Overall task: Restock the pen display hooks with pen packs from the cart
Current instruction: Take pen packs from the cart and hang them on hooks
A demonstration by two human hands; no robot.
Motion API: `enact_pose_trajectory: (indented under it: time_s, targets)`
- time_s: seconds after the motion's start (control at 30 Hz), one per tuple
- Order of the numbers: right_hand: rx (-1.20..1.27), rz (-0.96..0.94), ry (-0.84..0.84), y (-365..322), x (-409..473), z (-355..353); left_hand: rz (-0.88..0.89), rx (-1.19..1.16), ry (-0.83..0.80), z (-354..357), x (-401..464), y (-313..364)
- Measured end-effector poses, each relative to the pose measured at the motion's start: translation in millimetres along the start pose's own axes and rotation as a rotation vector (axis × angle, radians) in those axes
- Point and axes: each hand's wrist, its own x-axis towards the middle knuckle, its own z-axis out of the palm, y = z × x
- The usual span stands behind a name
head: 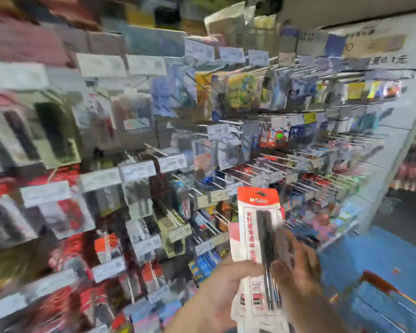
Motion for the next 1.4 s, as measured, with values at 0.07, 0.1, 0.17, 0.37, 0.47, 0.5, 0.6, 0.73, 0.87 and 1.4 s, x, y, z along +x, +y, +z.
enact_pose_trajectory:
  time_s: [0.07, 0.1, 0.17, 0.37, 0.47, 0.5, 0.6, 0.73, 0.87, 1.4]
  targets:
    - [0.077, -0.061, -0.082, -14.0, 6.6, 15.9, 0.067, -0.118, -0.125, -13.2, -31.0, 6.5]
    - [0.089, -0.083, -0.149, -21.9, 10.3, 25.1, 0.117, -0.125, -0.143, -27.7, -35.9, 9.6]
    - [0.13, -0.145, -0.237, -50.4, 15.1, 42.3, 0.184, -0.09, -0.098, -58.8, -55.9, 16.0]
    - [0.435, -0.097, -0.419, -144.8, 14.9, 95.2, 0.276, 0.049, 0.066, -112.4, -122.1, 43.4]
    - [0.542, -0.071, -0.461, -180.4, 12.1, 122.9, 0.335, 0.043, 0.181, -135.3, -152.8, 56.4]
    - [0.565, -0.058, -0.492, -191.5, 9.8, 132.7, 0.349, 0.016, 0.194, -145.1, -161.0, 59.5]
    - [0.651, 0.037, -0.629, -224.6, -2.7, 167.5, 0.353, 0.027, 0.257, -175.8, -188.5, 70.4]
    - [0.717, 0.089, -0.718, -263.1, -22.1, 216.4, 0.374, 0.075, 0.311, -223.1, -225.0, 88.3]
    - [0.754, 0.073, -0.775, -301.7, -39.9, 261.4, 0.402, 0.154, 0.325, -272.7, -255.9, 109.3]
    - [0.956, 0.15, -0.697, -387.6, -21.8, 358.1, 0.506, 0.017, 0.395, -379.0, -293.5, 177.4]
